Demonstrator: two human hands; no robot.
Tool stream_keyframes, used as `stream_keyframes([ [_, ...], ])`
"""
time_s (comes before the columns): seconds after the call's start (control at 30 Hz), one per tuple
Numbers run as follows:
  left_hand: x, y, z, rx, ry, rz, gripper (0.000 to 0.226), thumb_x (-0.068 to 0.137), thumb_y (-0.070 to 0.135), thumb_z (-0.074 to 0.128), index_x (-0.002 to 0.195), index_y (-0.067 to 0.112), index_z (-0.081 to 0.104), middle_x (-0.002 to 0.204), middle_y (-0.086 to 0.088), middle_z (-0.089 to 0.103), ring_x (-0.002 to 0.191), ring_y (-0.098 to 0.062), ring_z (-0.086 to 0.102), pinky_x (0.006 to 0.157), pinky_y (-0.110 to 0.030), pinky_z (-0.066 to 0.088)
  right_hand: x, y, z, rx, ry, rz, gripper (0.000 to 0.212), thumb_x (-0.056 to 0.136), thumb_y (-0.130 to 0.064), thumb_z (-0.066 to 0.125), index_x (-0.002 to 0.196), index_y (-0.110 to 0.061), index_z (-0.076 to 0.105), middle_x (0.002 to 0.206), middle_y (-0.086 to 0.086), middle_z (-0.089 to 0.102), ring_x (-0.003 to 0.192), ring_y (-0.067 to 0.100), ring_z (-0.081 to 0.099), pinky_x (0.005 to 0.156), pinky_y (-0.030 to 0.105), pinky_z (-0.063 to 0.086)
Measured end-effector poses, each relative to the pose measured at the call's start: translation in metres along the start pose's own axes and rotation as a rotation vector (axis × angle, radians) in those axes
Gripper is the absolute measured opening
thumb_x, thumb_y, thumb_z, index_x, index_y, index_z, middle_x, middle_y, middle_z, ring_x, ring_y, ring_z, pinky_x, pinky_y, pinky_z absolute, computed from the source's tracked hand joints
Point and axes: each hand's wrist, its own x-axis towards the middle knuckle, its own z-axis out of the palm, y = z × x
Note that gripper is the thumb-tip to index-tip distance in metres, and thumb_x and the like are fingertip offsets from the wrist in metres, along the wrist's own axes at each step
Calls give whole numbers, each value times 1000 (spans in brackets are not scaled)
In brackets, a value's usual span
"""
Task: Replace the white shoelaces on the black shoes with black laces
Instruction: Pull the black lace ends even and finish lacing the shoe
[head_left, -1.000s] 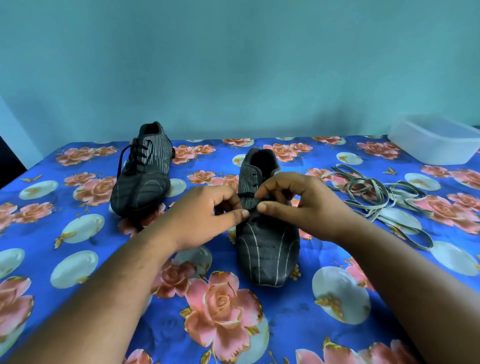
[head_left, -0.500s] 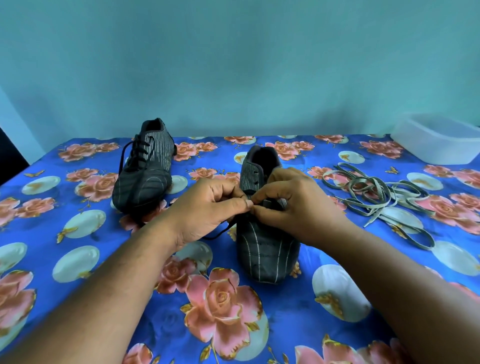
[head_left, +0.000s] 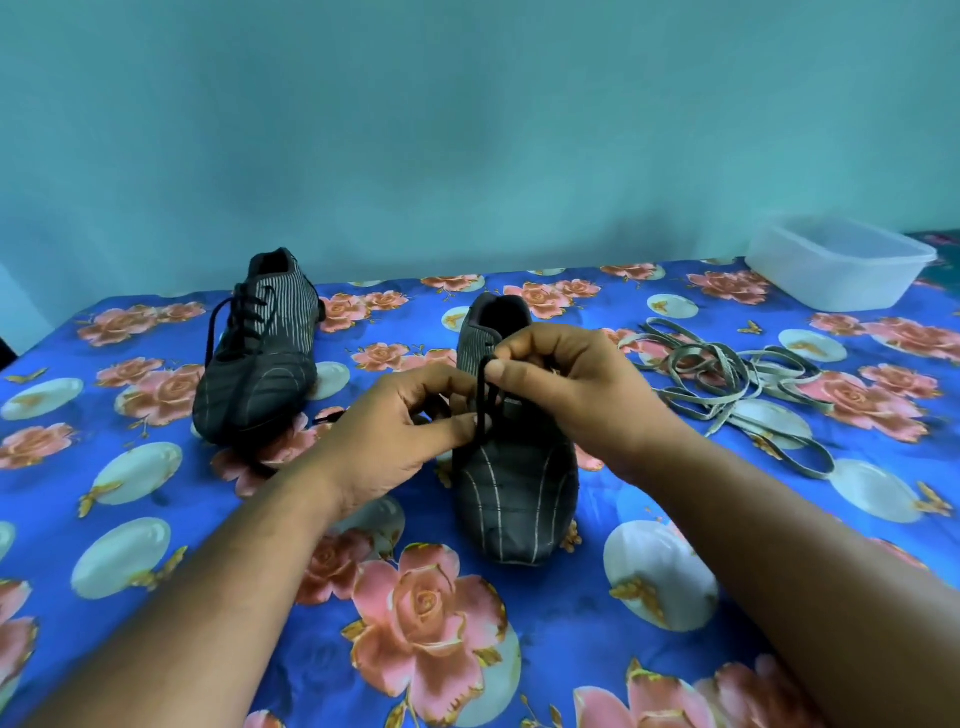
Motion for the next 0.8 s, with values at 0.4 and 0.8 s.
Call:
stream_keyframes([
  [0.4, 3, -5, 7, 195, 90, 107, 9, 86, 43, 69, 89, 34, 70, 83, 15, 62, 76, -2, 54, 74, -14, 42, 6, -9, -35, 511, -131, 253, 7, 89, -19, 59, 84, -15, 61, 70, -2, 38, 60, 13, 32, 63, 30, 32],
  [0.8, 4, -3, 6, 331, 95, 181, 13, 92, 43, 63, 90, 30, 65, 87, 9, 55, 80, -10, 51, 77, -14, 39, 1, -19, -67, 689, -522, 285, 15, 84, -31, 67, 80, -20, 58, 50, -9, 36, 48, 16, 28, 61, 31, 47],
])
